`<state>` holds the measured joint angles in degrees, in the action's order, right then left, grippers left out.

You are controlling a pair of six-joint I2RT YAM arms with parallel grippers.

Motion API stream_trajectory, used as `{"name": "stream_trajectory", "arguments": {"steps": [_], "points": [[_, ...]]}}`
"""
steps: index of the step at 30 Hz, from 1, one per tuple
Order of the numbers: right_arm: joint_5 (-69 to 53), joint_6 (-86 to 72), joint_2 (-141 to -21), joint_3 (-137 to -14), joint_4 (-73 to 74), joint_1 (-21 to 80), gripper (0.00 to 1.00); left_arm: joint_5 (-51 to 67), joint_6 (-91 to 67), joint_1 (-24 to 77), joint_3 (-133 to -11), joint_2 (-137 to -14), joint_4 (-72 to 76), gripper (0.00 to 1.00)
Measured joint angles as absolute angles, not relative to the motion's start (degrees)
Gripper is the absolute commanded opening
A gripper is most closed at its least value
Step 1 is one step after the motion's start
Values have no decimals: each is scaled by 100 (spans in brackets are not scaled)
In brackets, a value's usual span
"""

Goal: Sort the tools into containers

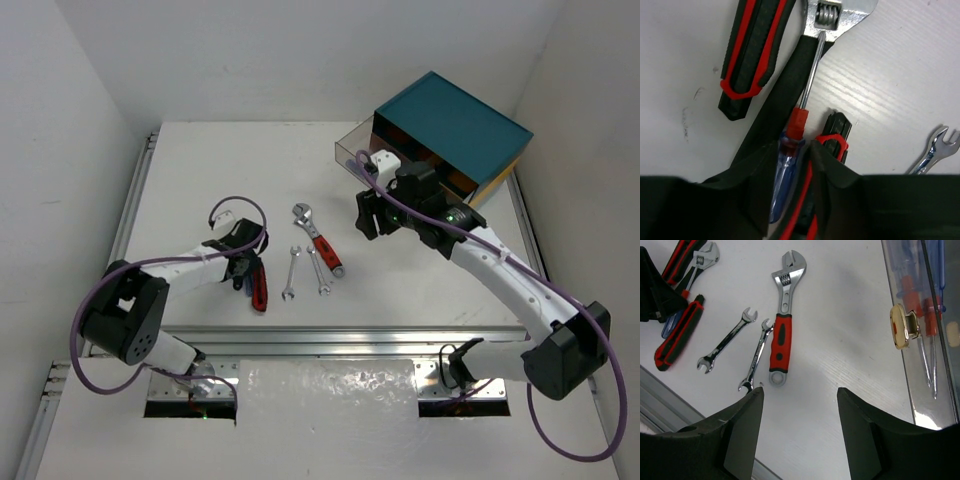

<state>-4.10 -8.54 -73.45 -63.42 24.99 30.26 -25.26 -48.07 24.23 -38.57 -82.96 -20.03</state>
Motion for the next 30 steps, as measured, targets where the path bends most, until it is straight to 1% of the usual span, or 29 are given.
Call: {"name": "stream_trajectory", "arguments": {"steps": [3, 7, 10, 12, 13, 15, 17, 18, 20, 23, 24, 26, 28, 29, 30], "points": [[-458, -893, -7345, -6311, 2471, 3041, 61, -2523, -4805, 2423, -3846, -8405, -1791, 24], [-523, -928, -7345, -6311, 2403, 3061, 61, -2547, -4751, 2416, -3745, -8447, -1568, 24], [-626, -961, -7345, -6311, 2397, 3063, 61, -2547, -4700, 2416, -3699, -8425, -1494, 31], [-692, -998, -7347, -6311, 2397, 3063, 61, -2534, -4689, 2416, -3695, -8414, -1455, 33], [-729, -1017, -7347, -6311, 2394, 3063, 61, -2530, -4685, 2416, -3686, -8409, -1437, 30], [-781, -1050, -7347, -6309, 2377, 3074, 61, -2534, -4665, 2416, -3669, -8403, -1426, 17], [-821, -1070, -7347, -6309, 2333, 3083, 61, -2502, -4657, 2416, -3656, -8401, -1398, 16], [-832, -1079, -7347, -6309, 2309, 3092, 61, -2467, -4654, 2416, -3651, -8407, -1345, 17], [-910, -1100, -7347, -6309, 2270, 3092, 61, -2390, -4657, 2416, -3651, -8455, -1197, 22], [-1026, -1153, -7347, -6305, 2250, 3092, 61, -2263, -4657, 2418, -3658, -8569, -963, 25], [-1079, -1177, -7347, -6298, 2239, 3092, 62, -2215, -4659, 2418, -3658, -8626, -910, 28], [-1216, -1236, -7347, -6246, 2167, 3092, 66, -2189, -4644, 2429, -3688, -8696, -849, 32], [-1444, -1313, -7347, -6149, 2075, 3092, 66, -2147, -4635, 2434, -3710, -8713, -825, 35], [-1564, -1343, -7347, -6099, 2029, 3092, 66, -2128, -4633, 2434, -3721, -8722, -814, 33], [-1695, -1382, -7347, -6038, 1968, 3089, 66, -2121, -4622, 2436, -3736, -8737, -810, 20]]}}
